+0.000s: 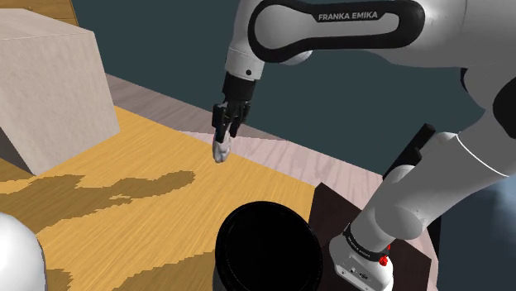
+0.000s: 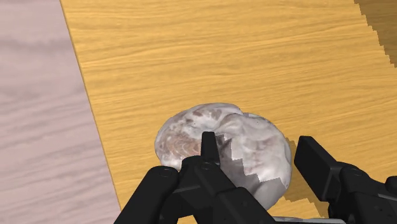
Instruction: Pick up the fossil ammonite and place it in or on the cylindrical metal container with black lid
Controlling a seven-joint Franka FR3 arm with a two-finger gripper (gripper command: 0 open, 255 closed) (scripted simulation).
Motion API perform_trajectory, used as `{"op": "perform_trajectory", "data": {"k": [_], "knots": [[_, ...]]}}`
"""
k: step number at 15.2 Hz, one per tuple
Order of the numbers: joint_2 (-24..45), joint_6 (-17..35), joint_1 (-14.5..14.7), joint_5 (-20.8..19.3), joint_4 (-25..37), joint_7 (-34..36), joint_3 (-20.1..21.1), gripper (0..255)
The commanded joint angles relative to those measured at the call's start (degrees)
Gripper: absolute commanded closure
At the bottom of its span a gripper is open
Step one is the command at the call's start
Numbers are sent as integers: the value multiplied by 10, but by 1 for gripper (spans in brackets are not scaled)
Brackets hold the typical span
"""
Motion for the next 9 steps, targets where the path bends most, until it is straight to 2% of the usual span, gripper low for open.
{"op": "perform_trajectory", "data": {"k": [1,9], "knots": [[-3,-15,0,-1,12,3,-1,255],[-3,-74,-3,-6,73,16,-6,255]]}}
